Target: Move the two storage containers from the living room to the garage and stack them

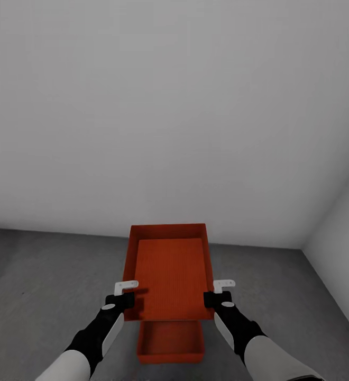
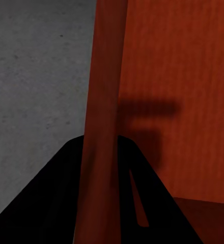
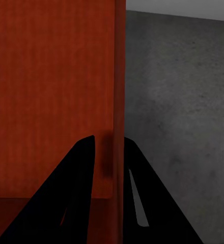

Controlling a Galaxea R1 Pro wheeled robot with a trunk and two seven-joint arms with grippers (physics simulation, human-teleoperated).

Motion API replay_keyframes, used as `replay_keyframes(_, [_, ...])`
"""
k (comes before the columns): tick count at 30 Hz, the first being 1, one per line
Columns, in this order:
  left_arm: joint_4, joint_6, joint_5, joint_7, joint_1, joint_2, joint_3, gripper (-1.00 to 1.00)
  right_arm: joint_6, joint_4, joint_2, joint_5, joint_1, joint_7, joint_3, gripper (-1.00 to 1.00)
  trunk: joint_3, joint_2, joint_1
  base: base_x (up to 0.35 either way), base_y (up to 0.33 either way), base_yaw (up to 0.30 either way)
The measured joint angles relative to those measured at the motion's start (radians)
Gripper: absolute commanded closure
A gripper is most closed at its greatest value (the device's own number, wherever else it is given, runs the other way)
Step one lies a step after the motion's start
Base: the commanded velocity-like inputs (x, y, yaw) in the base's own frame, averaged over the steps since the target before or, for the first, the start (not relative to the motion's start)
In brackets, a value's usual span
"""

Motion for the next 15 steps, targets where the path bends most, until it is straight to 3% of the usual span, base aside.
replay_keyframes(15, [0.001,0.0,0.0,0.0,0.0,0.0,0.0,1.0,0.001,0.0,0.0,0.0,0.0,0.0,0.0,1.0,-0.024,0.0,0.0,0.0,0.0,0.0])
